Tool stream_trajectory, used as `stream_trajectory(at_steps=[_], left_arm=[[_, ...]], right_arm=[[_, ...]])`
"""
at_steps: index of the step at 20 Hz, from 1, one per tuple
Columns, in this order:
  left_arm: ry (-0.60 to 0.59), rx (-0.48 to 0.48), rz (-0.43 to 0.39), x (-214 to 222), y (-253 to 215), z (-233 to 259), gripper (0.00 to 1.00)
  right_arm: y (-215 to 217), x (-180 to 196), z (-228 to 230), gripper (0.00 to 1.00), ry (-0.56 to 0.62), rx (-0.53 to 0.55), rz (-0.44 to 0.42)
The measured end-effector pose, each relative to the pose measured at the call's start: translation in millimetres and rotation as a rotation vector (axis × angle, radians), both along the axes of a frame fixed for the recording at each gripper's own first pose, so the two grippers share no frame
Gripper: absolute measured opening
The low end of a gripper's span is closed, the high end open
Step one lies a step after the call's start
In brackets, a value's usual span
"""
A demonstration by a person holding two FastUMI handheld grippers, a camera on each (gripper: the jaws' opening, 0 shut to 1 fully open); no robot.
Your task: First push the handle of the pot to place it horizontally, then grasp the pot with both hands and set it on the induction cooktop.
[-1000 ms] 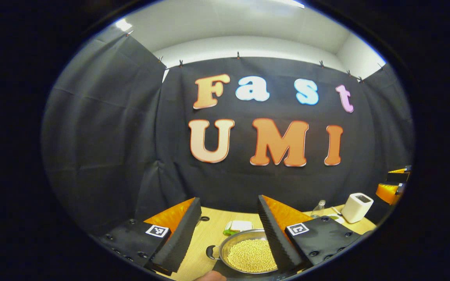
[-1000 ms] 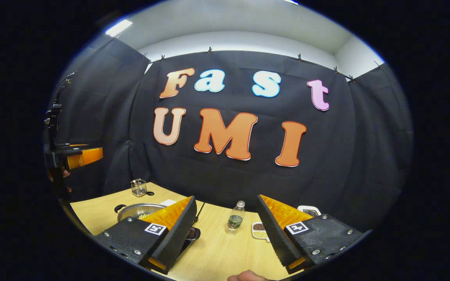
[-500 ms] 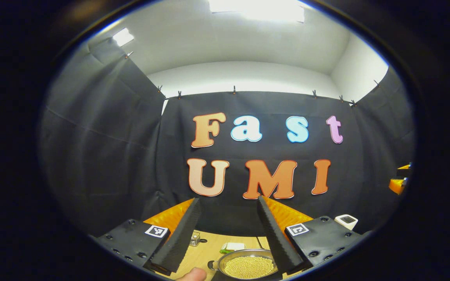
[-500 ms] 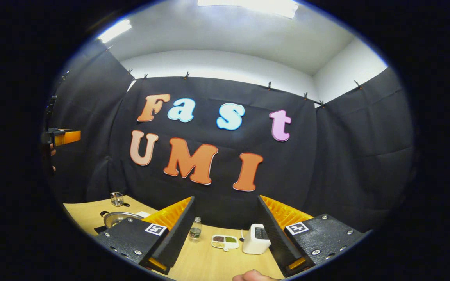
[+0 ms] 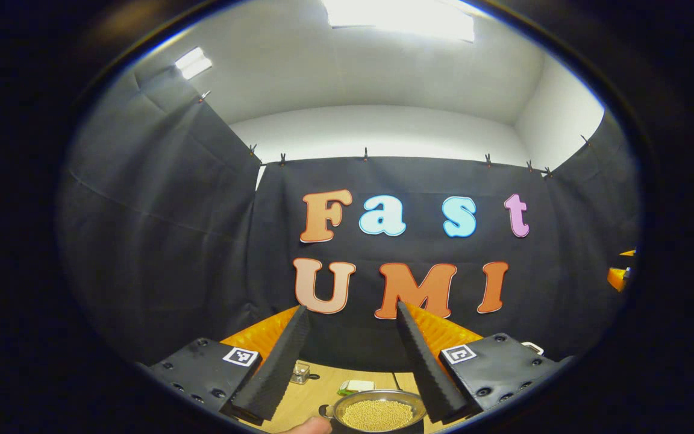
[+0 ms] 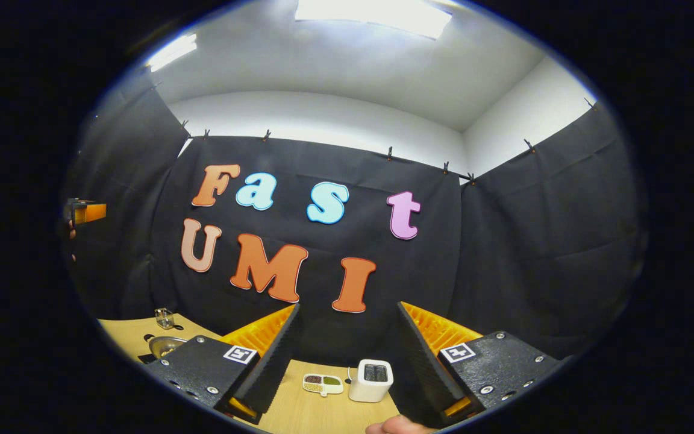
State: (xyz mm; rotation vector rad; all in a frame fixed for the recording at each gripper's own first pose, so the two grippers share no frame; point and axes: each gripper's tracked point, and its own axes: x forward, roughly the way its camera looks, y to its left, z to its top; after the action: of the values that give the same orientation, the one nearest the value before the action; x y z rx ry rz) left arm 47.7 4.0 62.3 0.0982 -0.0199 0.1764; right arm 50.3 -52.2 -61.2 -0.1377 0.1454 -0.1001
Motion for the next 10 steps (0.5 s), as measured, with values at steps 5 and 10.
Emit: stream_trajectory(at_steps=[5, 10], left_arm=[[-0.084, 0.01, -0.023, -16, -15, 22, 0.95], [-0.094, 0.023, -0.035, -22, -26, 23, 0.97]], right_arm=[[-14, 0, 5, 0.95, -0.074, -0.057, -0.026], [1, -10, 15, 0.95, -0.112, -0.052, 0.008]])
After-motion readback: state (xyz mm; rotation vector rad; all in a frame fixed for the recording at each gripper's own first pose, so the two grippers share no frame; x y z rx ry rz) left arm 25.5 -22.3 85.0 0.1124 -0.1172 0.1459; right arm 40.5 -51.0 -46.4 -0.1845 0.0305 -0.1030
